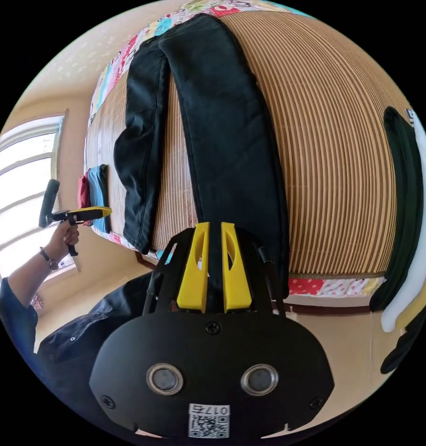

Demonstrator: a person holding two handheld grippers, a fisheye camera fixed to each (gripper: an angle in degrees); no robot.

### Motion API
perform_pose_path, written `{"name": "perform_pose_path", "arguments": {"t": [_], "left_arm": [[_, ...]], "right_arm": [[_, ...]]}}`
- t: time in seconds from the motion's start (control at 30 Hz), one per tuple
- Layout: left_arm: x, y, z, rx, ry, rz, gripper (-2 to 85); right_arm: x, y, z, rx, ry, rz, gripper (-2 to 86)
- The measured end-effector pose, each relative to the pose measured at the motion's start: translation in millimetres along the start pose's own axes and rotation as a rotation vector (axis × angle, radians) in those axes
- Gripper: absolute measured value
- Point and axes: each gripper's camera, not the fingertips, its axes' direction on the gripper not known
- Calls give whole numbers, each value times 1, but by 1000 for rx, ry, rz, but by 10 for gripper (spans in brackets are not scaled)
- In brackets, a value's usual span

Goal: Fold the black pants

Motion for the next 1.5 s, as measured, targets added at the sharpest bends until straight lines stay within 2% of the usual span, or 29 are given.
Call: {"name": "perform_pose_path", "arguments": {"t": [0.1,0.23,0.33,0.43,0.5,0.67,0.73,0.8,0.9,0.97,1.1,1.17,1.23,1.33,1.4,1.5], "left_arm": [[-7,-16,40,-133,-65,34,98],[-3,-2,55,-98,-169,103,65],[-12,21,63,-125,29,103,34],[-37,57,60,-47,-35,-90,23],[-58,77,58,-26,9,-226,30],[-101,105,56,-23,129,-377,52],[-115,117,45,35,141,-420,55],[-125,131,23,164,185,-438,57],[-114,125,-1,266,366,-298,66],[-92,112,-12,262,456,-159,84],[-18,89,-35,198,470,114,149],[7,85,-39,176,429,179,156],[24,82,-37,133,364,204,150],[25,88,-38,109,275,208,103],[15,91,-37,62,301,205,71],[-3,99,-49,66,407,198,78]], "right_arm": [[-1,-1,1,5,-23,-37,29],[7,3,7,-65,-24,-109,34],[18,17,-12,-23,-33,-164,44],[43,43,-43,129,20,-75,67],[61,57,-50,172,60,-8,85],[98,78,-15,11,-85,43,87],[105,87,-14,15,-101,69,63],[118,98,-21,36,-215,144,47],[115,120,-48,114,-348,132,37],[91,132,-74,148,-414,-12,33],[50,138,-101,146,-430,-215,30],[26,135,-110,142,-479,-323,29],[10,132,-113,131,-519,-405,29],[-7,126,-110,76,-408,-483,28],[-14,129,-111,55,-351,-565,28],[-21,130,-109,-8,-314,-671,28]]}}
